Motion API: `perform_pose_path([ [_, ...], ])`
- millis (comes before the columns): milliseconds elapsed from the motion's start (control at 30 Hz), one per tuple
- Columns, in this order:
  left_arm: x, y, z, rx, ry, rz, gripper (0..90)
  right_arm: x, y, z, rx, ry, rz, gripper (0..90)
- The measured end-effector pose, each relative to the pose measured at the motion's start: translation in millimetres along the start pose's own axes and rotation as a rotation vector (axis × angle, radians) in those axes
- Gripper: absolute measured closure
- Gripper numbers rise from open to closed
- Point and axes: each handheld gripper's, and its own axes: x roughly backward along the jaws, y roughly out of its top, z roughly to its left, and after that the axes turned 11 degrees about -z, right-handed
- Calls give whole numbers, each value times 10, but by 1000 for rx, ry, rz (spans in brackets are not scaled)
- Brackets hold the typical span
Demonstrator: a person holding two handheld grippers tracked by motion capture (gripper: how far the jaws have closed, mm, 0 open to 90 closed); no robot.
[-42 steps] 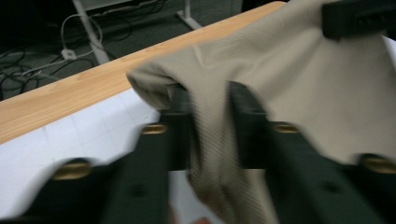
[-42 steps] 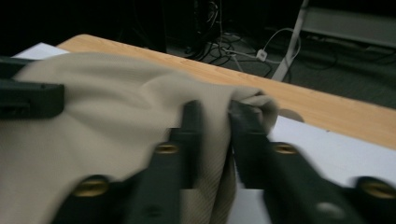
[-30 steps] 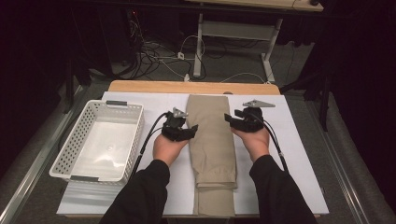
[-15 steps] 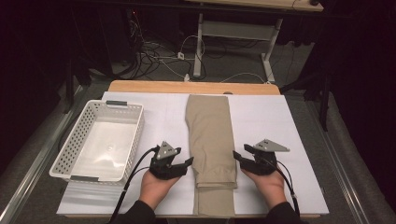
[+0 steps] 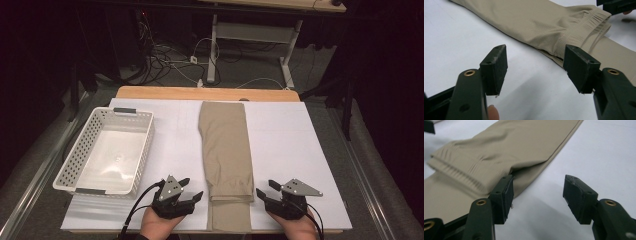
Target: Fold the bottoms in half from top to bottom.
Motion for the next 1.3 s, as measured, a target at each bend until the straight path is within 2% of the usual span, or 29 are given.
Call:
perform_pose_path([
  [167, -10, -16, -2, 1, -8, 5, 290, 80, -12, 24, -4, 29, -10, 435],
  [267, -5, -19, -9, -7, -10, 1, 287, 93, 2, 50, -10, 35, -19, 444],
  [400, -2, -21, -1, 3, -6, -2, 286, 96, 14, 129, -7, 61, -29, 466],
  [500, -4, -20, -7, -5, -9, 1, 287, 83, 24, 216, 21, 84, -21, 479],
  [600, -25, -5, -42, -33, -13, 17, 294, 54, 11, 261, 30, 99, -7, 486],
  [667, -52, 20, -77, -31, -41, 16, 300, 26, -3, 281, 34, 111, 5, 494],
  [700, -86, 44, -114, -26, -68, 20, 311, 10, -9, 292, 37, 116, 11, 499],
  [767, -162, 78, -187, -43, -99, 42, 343, -28, -18, 316, 47, 125, 27, 514],
  [900, -307, 115, -292, -81, -125, 91, 417, -95, -25, 353, 69, 131, 52, 523],
  [1067, -408, 108, -318, -87, -125, 149, 494, -147, -15, 367, 77, 124, 89, 520],
  [1200, -420, 106, -325, -89, -112, 157, 573, -180, -16, 371, 75, 109, 127, 540],
  [1300, -423, 106, -323, -86, -112, 159, 606, -182, -15, 370, 75, 110, 131, 580],
])
